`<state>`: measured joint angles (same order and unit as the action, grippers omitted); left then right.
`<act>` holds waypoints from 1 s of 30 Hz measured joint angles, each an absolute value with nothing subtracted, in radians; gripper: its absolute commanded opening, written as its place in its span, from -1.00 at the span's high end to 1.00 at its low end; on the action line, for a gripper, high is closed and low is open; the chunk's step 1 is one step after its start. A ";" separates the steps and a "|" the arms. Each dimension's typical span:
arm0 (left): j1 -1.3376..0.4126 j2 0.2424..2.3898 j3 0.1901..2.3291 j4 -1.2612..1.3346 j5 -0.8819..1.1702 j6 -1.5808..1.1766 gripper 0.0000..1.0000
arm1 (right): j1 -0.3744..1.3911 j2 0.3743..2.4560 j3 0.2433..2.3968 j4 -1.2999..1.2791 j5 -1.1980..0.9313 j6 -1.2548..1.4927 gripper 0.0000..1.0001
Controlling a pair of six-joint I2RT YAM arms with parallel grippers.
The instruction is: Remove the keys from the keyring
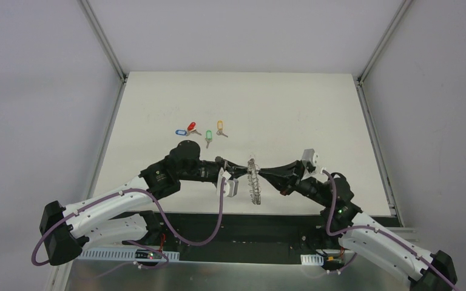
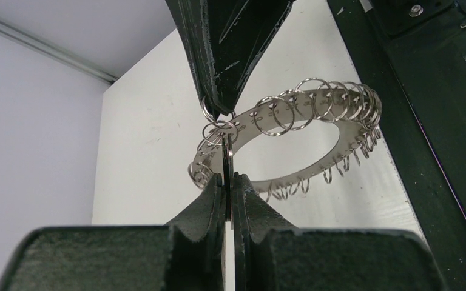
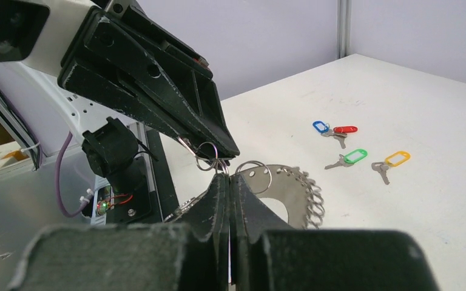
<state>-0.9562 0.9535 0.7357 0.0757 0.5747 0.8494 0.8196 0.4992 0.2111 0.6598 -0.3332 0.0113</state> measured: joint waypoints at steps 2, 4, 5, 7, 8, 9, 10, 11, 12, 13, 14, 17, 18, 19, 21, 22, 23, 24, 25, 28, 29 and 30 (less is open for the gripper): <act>-0.956 0.954 0.736 0.082 0.573 0.850 1.00 | 0.823 0.482 0.196 0.676 -0.319 0.023 1.00; -0.957 0.955 0.736 0.091 0.573 0.851 1.00 | 0.825 0.462 0.189 0.679 -0.310 0.028 0.67; -0.957 0.955 0.736 0.094 0.573 0.852 1.00 | 0.826 0.453 0.186 0.679 -0.307 0.030 0.45; -0.956 0.955 0.736 0.091 0.575 0.851 1.00 | 0.825 0.446 0.187 0.673 -0.293 0.030 0.19; -0.956 0.954 0.736 0.085 0.576 0.852 1.00 | 0.819 0.442 0.187 0.666 -0.278 0.025 0.16; -0.956 0.955 0.736 0.076 0.576 0.851 1.00 | 0.812 0.442 0.194 0.649 -0.274 0.017 0.15; -0.956 0.955 0.736 0.062 0.576 0.851 1.00 | 0.809 0.445 0.204 0.628 -0.275 0.007 0.15; -0.956 0.955 0.736 0.059 0.576 0.851 1.00 | 0.809 0.451 0.216 0.607 -0.280 -0.007 0.14; -0.956 0.955 0.736 0.059 0.576 0.851 1.00 | 0.809 0.458 0.228 0.587 -0.292 -0.022 0.14; -0.956 0.955 0.736 0.059 0.577 0.851 1.00 | 0.809 0.468 0.244 0.561 -0.307 -0.042 0.14; -0.956 0.955 0.736 0.059 0.577 0.851 1.00 | 0.809 0.485 0.270 0.524 -0.332 -0.071 0.14; -0.956 0.955 0.736 0.059 0.578 0.850 1.00 | 0.809 0.546 0.350 0.418 -0.392 -0.151 0.15; -0.956 0.955 0.736 0.058 0.580 0.850 1.00 | 0.809 0.573 0.384 0.382 -0.413 -0.182 0.15; -0.956 0.955 0.736 0.058 0.584 0.850 1.00 | 0.809 0.599 0.414 0.352 -0.434 -0.211 0.16; -0.956 0.955 0.736 0.058 0.596 0.849 1.00 | 0.809 0.651 0.467 0.305 -0.471 -0.261 0.18; -0.956 0.955 0.736 0.058 0.599 0.849 1.00 | 0.809 0.672 0.485 0.286 -0.488 -0.283 0.18; -0.956 0.955 0.736 0.056 0.603 0.848 1.00 | 0.809 0.690 0.500 0.268 -0.504 -0.304 0.20; -0.956 0.955 0.736 0.054 0.606 0.847 1.00 | 0.807 0.706 0.512 0.250 -0.516 -0.323 0.20; -0.956 0.955 0.736 0.053 0.609 0.846 1.00 | 0.807 0.717 0.520 0.234 -0.526 -0.336 0.21; -0.956 0.955 0.736 0.043 0.613 0.846 1.00 | 0.807 0.757 0.548 0.184 -0.574 -0.378 0.20; -0.956 0.955 0.736 0.040 0.613 0.845 1.00 | 0.807 0.765 0.554 0.174 -0.587 -0.388 0.20; -0.956 0.956 0.736 0.039 0.617 0.845 1.00 | 0.807 0.770 0.558 0.167 -0.596 -0.397 0.21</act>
